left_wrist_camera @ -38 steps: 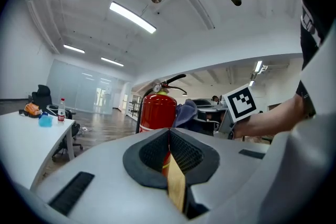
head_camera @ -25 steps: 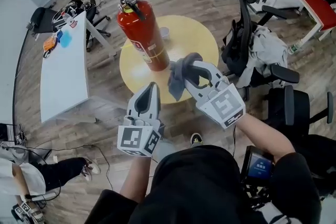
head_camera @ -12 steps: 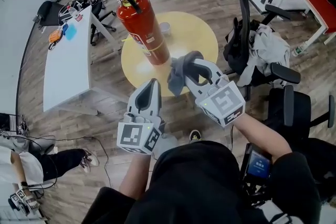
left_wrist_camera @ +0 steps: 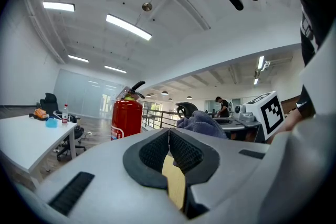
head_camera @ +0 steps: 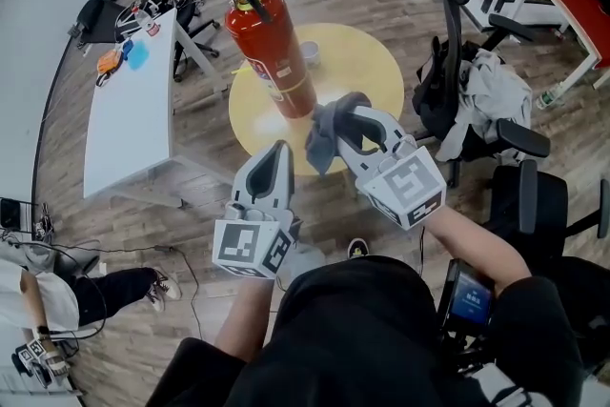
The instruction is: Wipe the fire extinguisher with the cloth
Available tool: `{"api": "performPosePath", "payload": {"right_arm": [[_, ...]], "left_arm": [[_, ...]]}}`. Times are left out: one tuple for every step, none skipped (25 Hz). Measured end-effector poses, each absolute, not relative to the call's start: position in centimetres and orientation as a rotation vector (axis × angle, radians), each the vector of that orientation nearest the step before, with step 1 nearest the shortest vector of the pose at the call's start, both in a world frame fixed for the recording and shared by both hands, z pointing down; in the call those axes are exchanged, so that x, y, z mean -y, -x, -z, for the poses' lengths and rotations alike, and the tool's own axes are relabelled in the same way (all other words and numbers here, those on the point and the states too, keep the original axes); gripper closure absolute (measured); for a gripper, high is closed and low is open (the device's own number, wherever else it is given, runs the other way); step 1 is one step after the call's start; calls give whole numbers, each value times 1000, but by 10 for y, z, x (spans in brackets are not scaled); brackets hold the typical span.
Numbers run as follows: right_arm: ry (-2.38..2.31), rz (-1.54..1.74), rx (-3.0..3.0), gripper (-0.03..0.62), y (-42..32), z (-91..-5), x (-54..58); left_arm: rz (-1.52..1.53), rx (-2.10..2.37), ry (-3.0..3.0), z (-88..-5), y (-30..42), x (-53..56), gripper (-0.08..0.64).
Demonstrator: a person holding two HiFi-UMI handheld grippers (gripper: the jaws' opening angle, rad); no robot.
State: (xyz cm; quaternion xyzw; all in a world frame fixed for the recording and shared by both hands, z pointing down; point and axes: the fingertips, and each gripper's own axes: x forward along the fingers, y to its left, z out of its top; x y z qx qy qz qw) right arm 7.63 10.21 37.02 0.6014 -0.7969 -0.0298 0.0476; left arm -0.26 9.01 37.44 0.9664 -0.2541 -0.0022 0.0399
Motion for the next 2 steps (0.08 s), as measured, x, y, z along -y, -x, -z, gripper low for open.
{"api": "performPosePath", "payload": {"right_arm": [[-1834, 91, 2431, 499, -75, -370, -102], [-1834, 90, 2432, 499, -74, -370, -101]], "left_arm": [[8, 780, -2962, -374, 3, -90, 535], [8, 781, -2962, -373, 4, -90, 535]]}}
